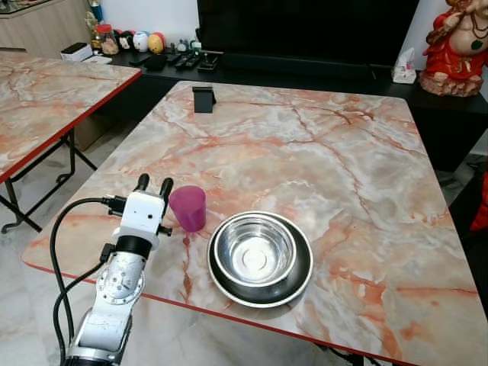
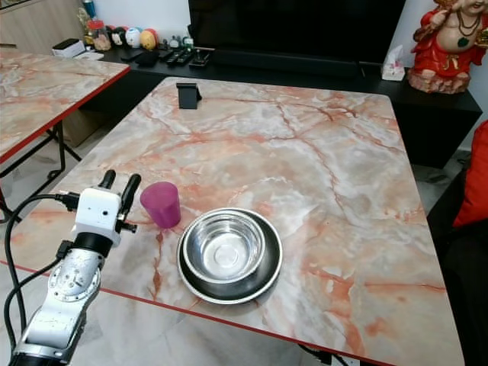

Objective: Setting the table

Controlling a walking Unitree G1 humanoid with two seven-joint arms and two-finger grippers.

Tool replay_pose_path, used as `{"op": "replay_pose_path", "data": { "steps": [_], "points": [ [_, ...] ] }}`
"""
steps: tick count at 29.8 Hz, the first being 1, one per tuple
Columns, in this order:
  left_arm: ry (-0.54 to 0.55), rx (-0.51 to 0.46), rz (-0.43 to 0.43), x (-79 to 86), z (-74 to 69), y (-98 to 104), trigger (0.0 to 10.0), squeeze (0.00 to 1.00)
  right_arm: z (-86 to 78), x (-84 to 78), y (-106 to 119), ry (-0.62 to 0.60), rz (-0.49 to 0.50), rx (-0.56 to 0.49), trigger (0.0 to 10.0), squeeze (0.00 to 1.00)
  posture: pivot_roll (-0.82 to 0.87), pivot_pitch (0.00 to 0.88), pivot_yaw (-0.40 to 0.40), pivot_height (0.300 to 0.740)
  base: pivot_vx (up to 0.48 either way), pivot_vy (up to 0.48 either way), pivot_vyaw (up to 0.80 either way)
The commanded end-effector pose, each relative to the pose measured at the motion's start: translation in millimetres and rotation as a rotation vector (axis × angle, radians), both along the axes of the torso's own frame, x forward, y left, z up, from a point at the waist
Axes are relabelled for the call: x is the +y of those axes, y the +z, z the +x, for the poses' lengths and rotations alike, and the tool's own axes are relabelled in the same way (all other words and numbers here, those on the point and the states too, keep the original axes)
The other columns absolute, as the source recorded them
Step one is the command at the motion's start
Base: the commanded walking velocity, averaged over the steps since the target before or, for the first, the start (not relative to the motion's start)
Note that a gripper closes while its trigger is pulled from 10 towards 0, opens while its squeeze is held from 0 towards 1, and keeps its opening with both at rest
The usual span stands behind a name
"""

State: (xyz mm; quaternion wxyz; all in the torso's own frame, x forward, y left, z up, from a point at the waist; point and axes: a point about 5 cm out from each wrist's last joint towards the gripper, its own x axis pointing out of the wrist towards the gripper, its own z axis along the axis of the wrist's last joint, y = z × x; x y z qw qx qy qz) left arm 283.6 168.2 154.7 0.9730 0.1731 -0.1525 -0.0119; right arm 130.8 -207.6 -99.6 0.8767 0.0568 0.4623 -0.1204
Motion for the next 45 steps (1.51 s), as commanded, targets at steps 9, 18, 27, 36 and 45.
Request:
{"op": "replay_pose_path", "data": {
  "steps": [9, 18, 27, 36, 45],
  "points": [
    [0.014, -0.019, -0.032, -10.5, 3.4, 1.9, 10.0, 0.00, 5.4, -8.1, 3.7, 0.074, -0.049, -0.010, 10.0, 0.00, 0.04, 0.000, -0.062, 0.740, 0.000, 0.000, 0.00],
    [0.029, -0.014, -0.057, -11.3, 1.5, 1.0, 10.0, 0.00, 5.9, -10.9, 4.5, 0.060, -0.053, -0.016, 10.0, 0.00, 0.04, 0.000, -0.068, 0.740, 0.000, 0.000, 0.00],
    [0.081, 0.007, -0.111, 0.8, 1.2, -0.8, 10.0, 0.00, 7.1, -8.9, 4.5, 0.074, -0.048, -0.016, 10.0, 0.00, 0.04, 0.000, -0.057, 0.740, 0.000, 0.000, 0.00],
    [0.071, 0.006, -0.123, -1.0, 3.1, 1.3, 10.0, 0.00, 7.4, -7.7, 4.3, 0.072, -0.043, -0.018, 10.0, 0.00, 0.04, 0.000, -0.050, 0.740, 0.000, 0.000, 0.00],
    [0.070, 0.004, -0.114, 0.1, 4.7, 2.5, 10.0, 0.00, 7.3, -7.5, 4.1, 0.071, -0.046, -0.013, 10.0, 0.00, 0.05, 0.000, -0.051, 0.740, 0.000, 0.175, 0.00]
  ]
}}
